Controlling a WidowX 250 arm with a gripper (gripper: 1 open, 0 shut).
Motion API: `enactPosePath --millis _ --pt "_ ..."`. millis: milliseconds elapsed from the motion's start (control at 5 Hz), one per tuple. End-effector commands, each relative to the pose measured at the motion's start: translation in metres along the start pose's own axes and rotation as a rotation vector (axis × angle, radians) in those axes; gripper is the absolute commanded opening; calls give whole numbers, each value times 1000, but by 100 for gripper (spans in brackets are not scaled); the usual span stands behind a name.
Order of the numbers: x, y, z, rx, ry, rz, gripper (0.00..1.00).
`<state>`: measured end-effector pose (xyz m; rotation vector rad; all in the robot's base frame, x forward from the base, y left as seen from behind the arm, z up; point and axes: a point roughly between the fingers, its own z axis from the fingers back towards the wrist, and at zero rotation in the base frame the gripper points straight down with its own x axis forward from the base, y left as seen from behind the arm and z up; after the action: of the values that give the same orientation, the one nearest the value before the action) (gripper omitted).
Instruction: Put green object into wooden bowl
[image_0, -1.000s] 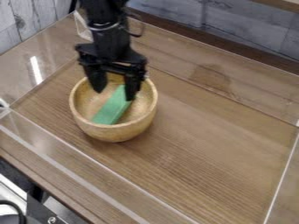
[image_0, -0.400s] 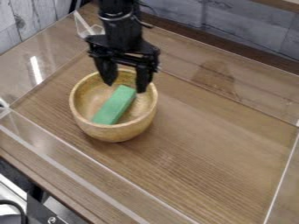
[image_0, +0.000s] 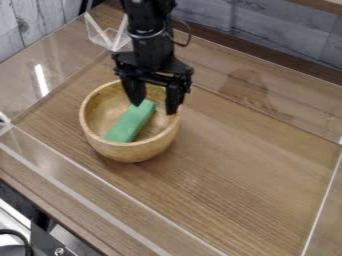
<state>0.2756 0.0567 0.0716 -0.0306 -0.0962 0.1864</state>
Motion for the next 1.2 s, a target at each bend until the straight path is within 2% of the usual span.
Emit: enactPosePath --millis 0,200,400,800,1000 --pt "19 2 13 3 -52 40 100" --pt "24 8 19 3 -53 51 0" --pt "28 18 24 6 -52 63 0" --pt "23 47 30 15 -40 90 0" --pt "25 55 27 24 -32 113 0"
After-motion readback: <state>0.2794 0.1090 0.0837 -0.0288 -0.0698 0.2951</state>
